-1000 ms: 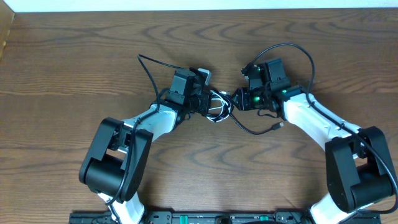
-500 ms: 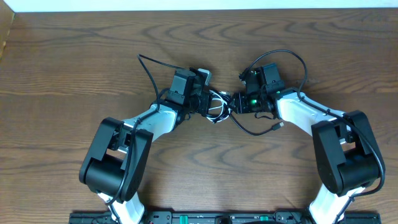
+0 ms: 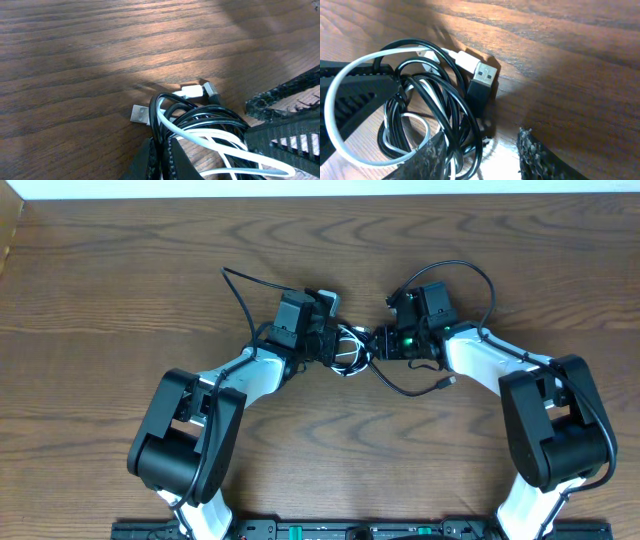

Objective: Untangle cables

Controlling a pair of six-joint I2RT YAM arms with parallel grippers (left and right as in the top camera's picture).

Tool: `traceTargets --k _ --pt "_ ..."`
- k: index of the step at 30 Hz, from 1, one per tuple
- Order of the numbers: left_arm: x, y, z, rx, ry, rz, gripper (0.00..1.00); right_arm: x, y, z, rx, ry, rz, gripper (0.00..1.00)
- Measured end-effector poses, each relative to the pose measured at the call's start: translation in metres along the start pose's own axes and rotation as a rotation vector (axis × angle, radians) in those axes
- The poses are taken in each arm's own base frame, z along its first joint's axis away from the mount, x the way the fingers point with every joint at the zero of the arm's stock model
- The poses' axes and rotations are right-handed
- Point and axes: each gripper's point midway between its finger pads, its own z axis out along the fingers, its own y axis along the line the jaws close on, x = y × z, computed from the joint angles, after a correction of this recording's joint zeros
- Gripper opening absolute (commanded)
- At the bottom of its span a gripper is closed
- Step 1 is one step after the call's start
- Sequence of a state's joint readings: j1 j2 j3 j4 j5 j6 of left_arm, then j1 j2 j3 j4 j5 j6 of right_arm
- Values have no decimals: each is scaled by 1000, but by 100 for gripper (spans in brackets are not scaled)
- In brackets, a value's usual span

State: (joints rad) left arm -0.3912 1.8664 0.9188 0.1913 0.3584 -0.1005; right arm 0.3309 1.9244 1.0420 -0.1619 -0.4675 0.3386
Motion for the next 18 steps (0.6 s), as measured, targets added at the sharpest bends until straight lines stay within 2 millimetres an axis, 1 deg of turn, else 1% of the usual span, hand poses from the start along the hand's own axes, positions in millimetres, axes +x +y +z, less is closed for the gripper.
traceTargets --k 3,6,8,10,13,15,18 --pt "0 0 0 -7 -2 3 7 2 0 0 -1 11 15 35" --pt "0 0 0 -7 0 2 8 10 -1 -3 19 60 42 36" --pt "1 1 0 -12 1 -9 7 11 -3 -8 61 95 42 38" --pt "1 2 0 -19 4 -26 7 6 -3 -12 100 101 18 40" --pt "2 3 0 -23 5 -54 8 -9 8 -14 120 74 -58 42" --pt "3 3 0 -25 10 -72 7 -10 14 -11 122 68 -93 45" --pt "3 3 0 -25 11 -87 7 -11 19 -4 115 59 -133 46"
